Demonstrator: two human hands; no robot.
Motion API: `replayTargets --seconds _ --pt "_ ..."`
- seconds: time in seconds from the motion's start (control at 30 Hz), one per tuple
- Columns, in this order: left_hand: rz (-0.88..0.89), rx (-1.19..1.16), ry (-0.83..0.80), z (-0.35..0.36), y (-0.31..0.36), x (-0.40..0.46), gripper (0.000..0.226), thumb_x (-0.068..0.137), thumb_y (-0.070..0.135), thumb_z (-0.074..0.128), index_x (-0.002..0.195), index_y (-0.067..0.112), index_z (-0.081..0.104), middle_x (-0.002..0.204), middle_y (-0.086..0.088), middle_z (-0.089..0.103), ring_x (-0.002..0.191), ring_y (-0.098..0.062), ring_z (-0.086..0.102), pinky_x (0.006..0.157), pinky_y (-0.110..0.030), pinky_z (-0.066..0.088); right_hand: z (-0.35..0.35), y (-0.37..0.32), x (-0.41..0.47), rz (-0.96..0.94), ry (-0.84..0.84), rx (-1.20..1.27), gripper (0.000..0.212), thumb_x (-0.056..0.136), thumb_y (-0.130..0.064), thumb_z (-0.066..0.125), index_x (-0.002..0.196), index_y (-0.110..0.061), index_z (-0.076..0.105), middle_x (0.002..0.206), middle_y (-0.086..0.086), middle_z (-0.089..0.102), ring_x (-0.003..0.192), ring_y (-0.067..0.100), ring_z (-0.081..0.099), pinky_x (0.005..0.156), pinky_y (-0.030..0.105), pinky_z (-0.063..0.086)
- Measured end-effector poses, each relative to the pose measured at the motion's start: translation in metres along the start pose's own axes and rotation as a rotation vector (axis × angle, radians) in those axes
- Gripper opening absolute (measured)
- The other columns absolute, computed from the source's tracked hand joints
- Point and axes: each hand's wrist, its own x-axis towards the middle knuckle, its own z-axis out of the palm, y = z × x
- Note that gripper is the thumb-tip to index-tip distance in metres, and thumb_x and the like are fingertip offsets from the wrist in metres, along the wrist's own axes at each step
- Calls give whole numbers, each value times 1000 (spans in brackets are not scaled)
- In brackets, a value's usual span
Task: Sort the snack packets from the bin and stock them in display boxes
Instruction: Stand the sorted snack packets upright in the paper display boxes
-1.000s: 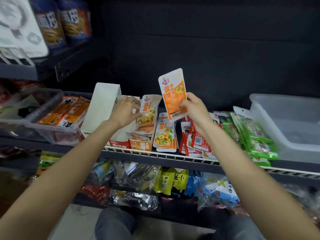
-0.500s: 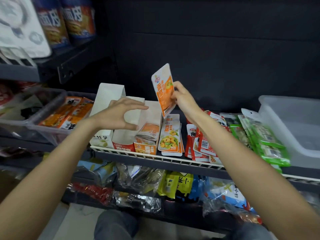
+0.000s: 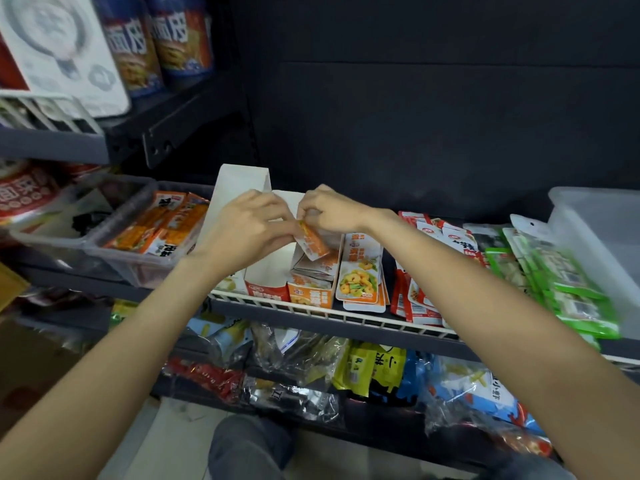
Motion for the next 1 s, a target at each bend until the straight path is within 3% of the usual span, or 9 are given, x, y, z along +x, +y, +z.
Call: replayTargets --seconds 0.1,0.23,0.33,0.43,0.53,0.6,0.8,0.93,1.0 --pt "-107 -83 -49 20 4 -6 23 88 32 56 89 22 76 74 1 68 62 -19 63 57 -29 50 2 9 -8 1 109 5 28 93 -21 53 121 -22 59 119 -2 59 119 19 35 99 32 34" --pt "-257 -132 -177 43 13 -7 10 77 21 77 87 22 77 78 1 74 65 -20 67 62 -33 54 0 20 -30 20 255 85 29 95 -16 50 121 -24 60 119 -5 59 120 15 35 96 28 34" --pt "-302 -103 -358 52 17 5 16 86 28 68 100 26 75 93 1 74 87 -23 67 83 -41 52 3 32 -49 61 230 71 30 96 -12 47 119 -24 61 114 -2 60 118 16 37 93 27 33" --pt "-330 -195 -509 44 13 17 35 95 45 44 115 29 68 119 5 66 121 -13 52 115 -36 14 6 43 -71 106 271 85 29 96 -13 47 119 -23 61 116 -3 60 117 15 40 91 26 31" --pt "-495 -438 -429 16 8 17 52 94 48 30 127 21 60 128 1 61 121 -17 53 108 -31 27 11 50 -94 199 409 210 26 96 -14 50 119 -18 61 118 0 63 113 14 53 93 27 42" --pt "-517 -380 -377 6 13 15 46 97 44 33 132 24 55 128 3 61 117 -19 57 100 -34 40 21 55 -99 317 450 243 29 93 -20 57 122 -15 58 116 4 64 107 18 59 92 32 48" --pt "-470 -252 -424 12 72 27 52 93 61 34 132 32 53 122 5 64 109 -19 60 87 -32 45 52 38 -82 651 157 40 99 73 -61 69 147 -17 20 139 15 39 122 32 48 91 40 45" --pt "-551 -246 -516 13 92 27 43 94 54 40 129 34 55 122 6 64 106 -17 61 83 -28 45 52 41 -78 711 96 139 107 74 -47 76 150 -14 9 139 14 42 125 30 47 95 38 43" --pt "-621 -224 -372 7 99 26 34 94 41 49 125 31 58 120 6 65 104 -17 62 81 -29 47 48 47 -81 724 142 226 100 74 -35 79 148 -11 16 138 11 46 125 27 47 97 35 42"
